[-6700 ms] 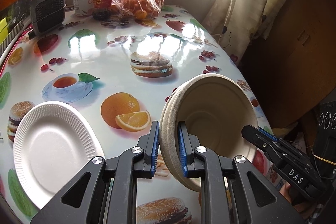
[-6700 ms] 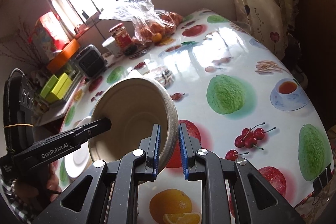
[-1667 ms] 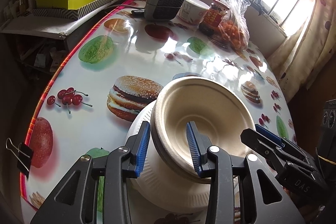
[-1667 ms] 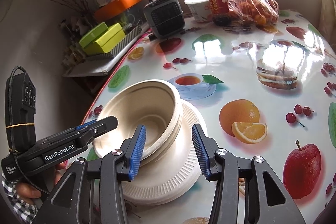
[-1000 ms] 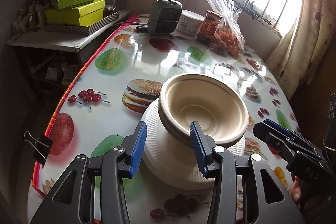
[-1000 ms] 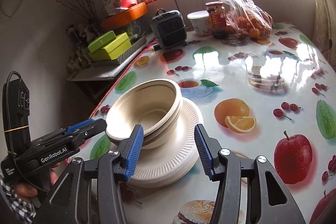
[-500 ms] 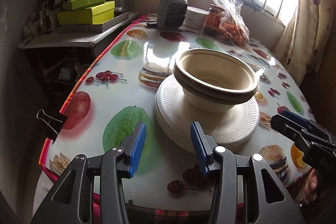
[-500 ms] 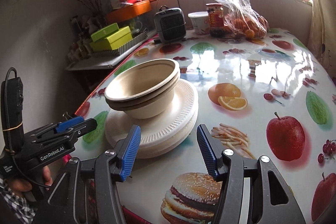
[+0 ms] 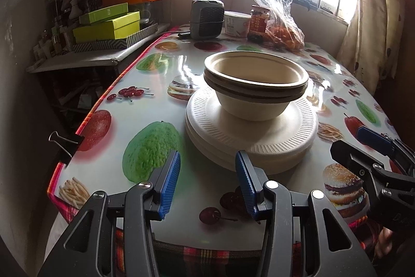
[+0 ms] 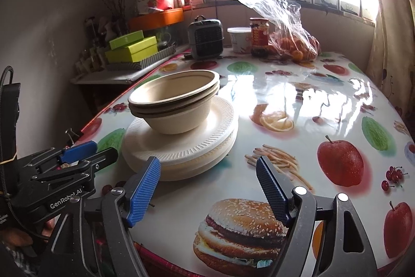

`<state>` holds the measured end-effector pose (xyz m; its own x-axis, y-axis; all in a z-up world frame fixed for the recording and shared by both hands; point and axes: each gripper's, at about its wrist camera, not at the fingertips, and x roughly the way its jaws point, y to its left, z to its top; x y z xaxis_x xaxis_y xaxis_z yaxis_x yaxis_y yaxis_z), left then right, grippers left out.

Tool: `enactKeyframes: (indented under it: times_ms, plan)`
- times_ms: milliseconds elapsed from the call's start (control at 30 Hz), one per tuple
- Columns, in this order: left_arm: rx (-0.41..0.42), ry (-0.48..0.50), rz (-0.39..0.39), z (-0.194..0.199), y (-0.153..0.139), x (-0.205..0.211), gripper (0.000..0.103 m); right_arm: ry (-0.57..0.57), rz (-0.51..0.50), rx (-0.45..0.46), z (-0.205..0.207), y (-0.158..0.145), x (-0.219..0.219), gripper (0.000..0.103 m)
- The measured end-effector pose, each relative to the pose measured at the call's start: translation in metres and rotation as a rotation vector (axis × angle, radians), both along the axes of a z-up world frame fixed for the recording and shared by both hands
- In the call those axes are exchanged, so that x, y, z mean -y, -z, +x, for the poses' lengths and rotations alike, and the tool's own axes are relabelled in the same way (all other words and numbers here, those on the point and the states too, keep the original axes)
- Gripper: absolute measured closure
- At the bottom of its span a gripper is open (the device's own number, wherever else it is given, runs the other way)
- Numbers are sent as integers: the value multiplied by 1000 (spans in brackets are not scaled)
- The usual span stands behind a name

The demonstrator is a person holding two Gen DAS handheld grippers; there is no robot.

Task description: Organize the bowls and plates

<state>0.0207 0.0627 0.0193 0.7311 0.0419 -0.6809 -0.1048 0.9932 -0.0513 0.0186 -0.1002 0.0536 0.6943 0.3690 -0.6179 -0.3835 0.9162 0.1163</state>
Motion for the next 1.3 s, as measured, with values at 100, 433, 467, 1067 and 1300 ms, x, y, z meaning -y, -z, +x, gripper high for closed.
enactKeyframes:
  times_ms: [100,433,467,1067,1300]
  plan:
    - [18,-2,6,-4,-2,2,58,7,-7,-6,-4,5,-1,24]
    - [21,-3,19,-8,-3,5,58,6,2,-17,-11,12,-3,23]
    - [20,-3,20,-8,-2,6,58,9,2,-18,-11,12,-3,23]
    - [15,-9,37,-9,-2,8,58,16,5,-20,-13,11,-2,23]
    - [8,-13,39,-7,0,8,58,21,7,-22,-14,10,-1,23]
